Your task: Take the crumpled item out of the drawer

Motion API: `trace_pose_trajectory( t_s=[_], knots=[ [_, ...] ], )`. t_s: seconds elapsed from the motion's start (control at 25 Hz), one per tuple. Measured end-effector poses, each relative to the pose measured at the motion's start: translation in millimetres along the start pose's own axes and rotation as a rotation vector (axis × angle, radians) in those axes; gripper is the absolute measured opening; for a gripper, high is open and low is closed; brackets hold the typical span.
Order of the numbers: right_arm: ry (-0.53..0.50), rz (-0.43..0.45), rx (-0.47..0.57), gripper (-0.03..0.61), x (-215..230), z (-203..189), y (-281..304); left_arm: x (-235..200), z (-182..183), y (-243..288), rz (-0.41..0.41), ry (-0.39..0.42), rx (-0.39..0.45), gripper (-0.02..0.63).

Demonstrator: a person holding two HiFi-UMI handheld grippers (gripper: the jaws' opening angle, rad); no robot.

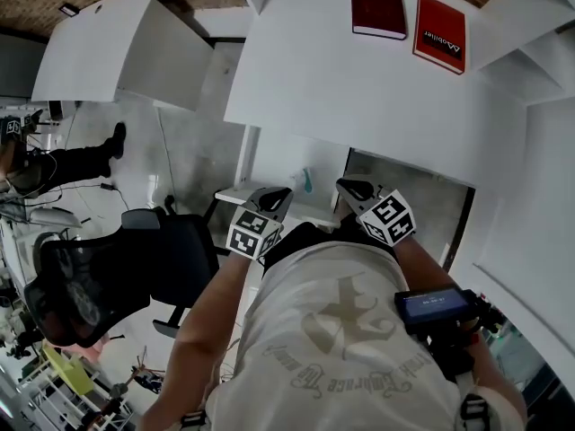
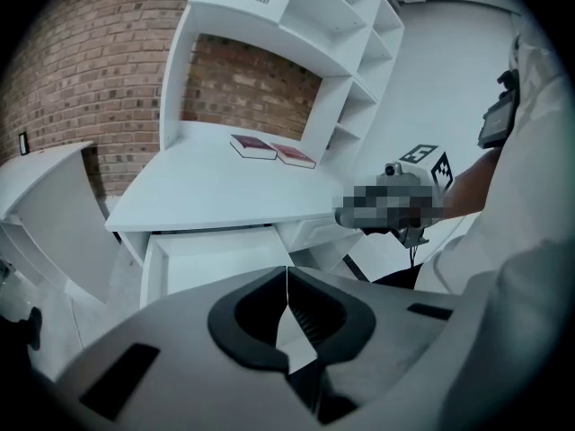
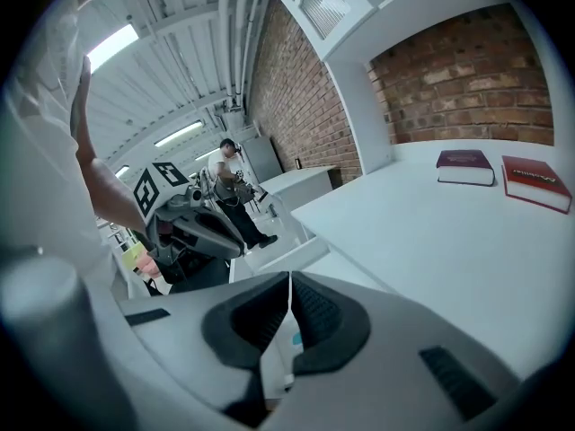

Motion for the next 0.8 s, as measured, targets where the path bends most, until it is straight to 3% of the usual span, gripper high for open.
trace_pose_trajectory(
  t_s=[0.16, 0.32, 0.68, 0.72, 0.8],
  knots=[
    [-0.006, 0.020, -0.017, 0.025, 8, -4, 5, 1, -7, 16, -0.004, 0.082, -0.074, 0.021],
    [-0.006, 0.030, -0.028, 0.025, 15, -8, 9, 2, -9, 27, -0.008, 0.166, -0.094, 0.021],
    [0.021, 0.047, -0.027, 0.025, 20, -13, 13, -2, -13, 37, -0.013, 0.189, -0.158, 0.025],
    [0.024, 0.046, -0.024, 0.025, 21, -13, 13, -2, -14, 38, -0.016, 0.195, -0.167, 0.033],
    [0.030, 0.045, -0.018, 0.025, 22, -14, 13, -2, -16, 41, -0.024, 0.216, -0.189, 0.120]
  ],
)
Point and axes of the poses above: the fingertips, and each gripper's own axes: y forward along the fingers, x to its right, z out of its top, the point moved 6 cm from there along -y, backward along the fingers, and after that the axes turned 14 degrees about z, right-handed, at the moved point
